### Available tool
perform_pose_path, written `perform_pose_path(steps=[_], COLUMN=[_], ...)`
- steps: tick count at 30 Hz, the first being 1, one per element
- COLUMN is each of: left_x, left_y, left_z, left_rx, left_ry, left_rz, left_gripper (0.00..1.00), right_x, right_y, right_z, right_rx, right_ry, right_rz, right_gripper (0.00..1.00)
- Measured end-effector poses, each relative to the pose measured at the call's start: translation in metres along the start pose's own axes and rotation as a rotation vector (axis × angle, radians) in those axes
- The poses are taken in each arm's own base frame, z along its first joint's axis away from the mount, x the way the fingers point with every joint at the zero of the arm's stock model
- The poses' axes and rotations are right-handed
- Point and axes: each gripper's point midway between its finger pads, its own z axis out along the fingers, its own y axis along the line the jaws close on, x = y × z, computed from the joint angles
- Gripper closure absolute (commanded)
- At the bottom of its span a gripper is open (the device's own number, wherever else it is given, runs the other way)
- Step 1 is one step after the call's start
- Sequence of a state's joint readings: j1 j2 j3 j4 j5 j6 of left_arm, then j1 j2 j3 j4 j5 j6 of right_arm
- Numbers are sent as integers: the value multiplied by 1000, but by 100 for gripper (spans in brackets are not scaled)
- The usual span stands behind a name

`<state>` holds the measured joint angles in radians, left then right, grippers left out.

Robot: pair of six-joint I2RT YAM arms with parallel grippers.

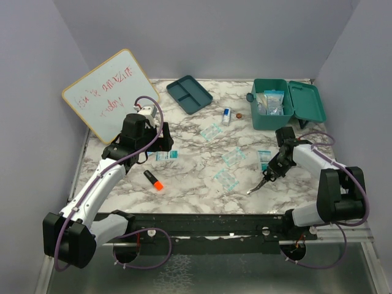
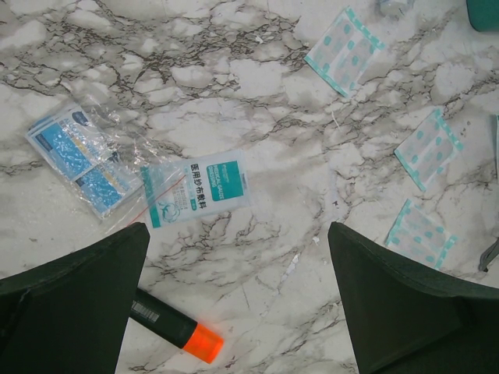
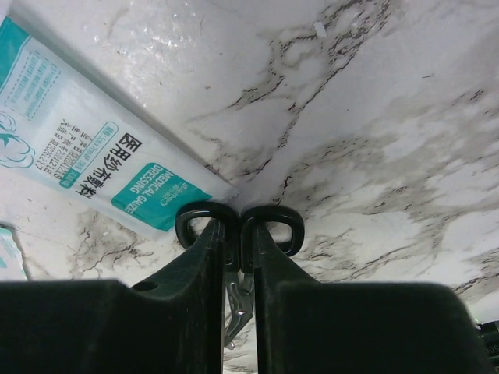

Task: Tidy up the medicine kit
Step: Pick up the scissors from the center of the board.

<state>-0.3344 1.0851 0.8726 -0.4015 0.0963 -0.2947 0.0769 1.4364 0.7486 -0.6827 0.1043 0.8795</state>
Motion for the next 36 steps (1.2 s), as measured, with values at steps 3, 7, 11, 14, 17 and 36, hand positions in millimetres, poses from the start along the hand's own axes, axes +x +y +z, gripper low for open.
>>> perform_pose_path(steps=[3,7,11,14,17,36], left_x=[0,-1,-1,-1,0,3], left_y=[0,0,0,0,0,1], left_z=[-1,-1,-1,-1,-1,0], left_rx=[0,1,1,1,0,-1], left_ry=[-2,-4,-4,-3,-3,2], left_rz=[0,1,1,0,1,-5], left_gripper=[1,1,1,1,1,1], right_x=[0,-2,-4,-7,-9,-12], right_y=[0,1,2,3,5,65], right_z=[0,-1,-4,-8,-14,-64], right_rx=[-2,-7,-17,-34,-55,-417], right_ry=[-1,-11,-24,-39,-57,-62], right_rz=[-5,-10,-19,-26,-31,-202], right_gripper=[99,99,99,99,99,99])
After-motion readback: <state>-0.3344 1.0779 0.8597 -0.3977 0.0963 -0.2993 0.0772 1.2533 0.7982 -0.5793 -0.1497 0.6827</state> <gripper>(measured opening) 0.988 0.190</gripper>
